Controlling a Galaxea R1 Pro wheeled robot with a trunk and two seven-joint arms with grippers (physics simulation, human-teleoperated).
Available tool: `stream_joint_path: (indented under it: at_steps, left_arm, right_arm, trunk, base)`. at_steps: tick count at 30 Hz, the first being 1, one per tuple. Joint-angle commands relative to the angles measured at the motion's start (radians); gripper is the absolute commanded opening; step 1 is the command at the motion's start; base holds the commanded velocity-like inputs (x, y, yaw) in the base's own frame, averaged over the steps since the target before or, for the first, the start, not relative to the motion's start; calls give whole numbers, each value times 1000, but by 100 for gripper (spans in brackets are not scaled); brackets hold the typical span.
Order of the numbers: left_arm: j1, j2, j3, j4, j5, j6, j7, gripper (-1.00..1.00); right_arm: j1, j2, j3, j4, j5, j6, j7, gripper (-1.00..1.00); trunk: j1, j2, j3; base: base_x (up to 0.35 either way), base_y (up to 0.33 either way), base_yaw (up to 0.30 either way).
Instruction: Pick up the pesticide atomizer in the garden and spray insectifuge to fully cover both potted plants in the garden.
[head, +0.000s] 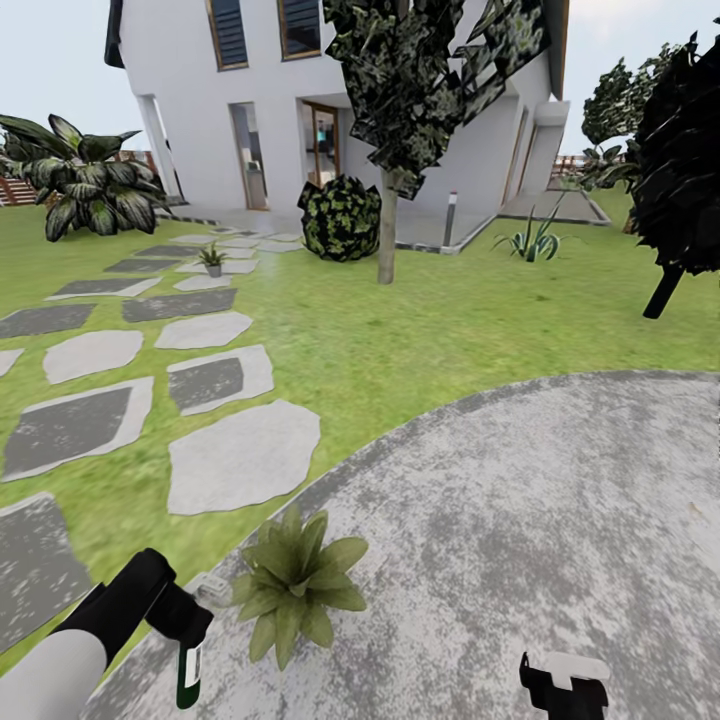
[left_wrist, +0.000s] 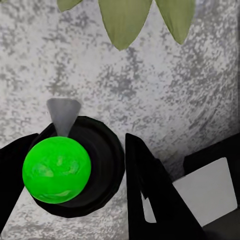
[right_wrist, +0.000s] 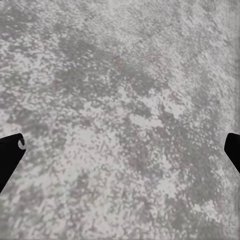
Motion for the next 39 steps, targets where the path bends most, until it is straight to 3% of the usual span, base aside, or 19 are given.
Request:
stream_joint_path:
  at_steps: [1,8,14,27,31,34,37,39]
  left_arm:
    - [0,3,-4,-1,-8,2,-8,-100]
    - [38,18,-7,1,-11,-4,-8,-100]
    - [83,22,-8,4,-46,-12,-11,-100]
    - [89,22,-7,6,-52,-12,-8,-100]
    - [95,59,-6,8,-48,-15,-9,-100]
    - [116,71,-8,9,-51,-16,-11,-100]
    - [120,65,-6,-1,-49,-15,-11,-100]
    - [113,47,-4,-7,-44,-14,-13,-100]
  right_arm:
    - [-1,-1,-7,2,11,-3,-4,100]
    - [-1,-6,-7,2,12,-3,-4,100]
    - [-1,-6,-7,2,13,-3,-4,100]
    - [-1,-5,-7,2,13,-3,-4,100]
    - [-1,-5,-7,2,12,-3,-4,100]
    - [-1,-4,-6,3,12,-3,-4,100]
    - [-1,-4,-5,3,11,-3,-4,100]
    - [-1,-4,-5,3,11,-3,-4,100]
  trunk:
    - [0,0,-1]
    - [0,0,-2]
    - [0,0,-2]
    - [0,0,-2]
    - [0,0,-2]
    - [0,0,-2]
    - [0,0,-2]
    - [0,0,-2]
  base:
    - [68,-43,-14]
    - [14,-9,-3]
    - [0,0,0]
    - [126,66,0]
    - [2,1,0]
    - [0,0,0]
    - [0,0,7]
    - [0,0,135]
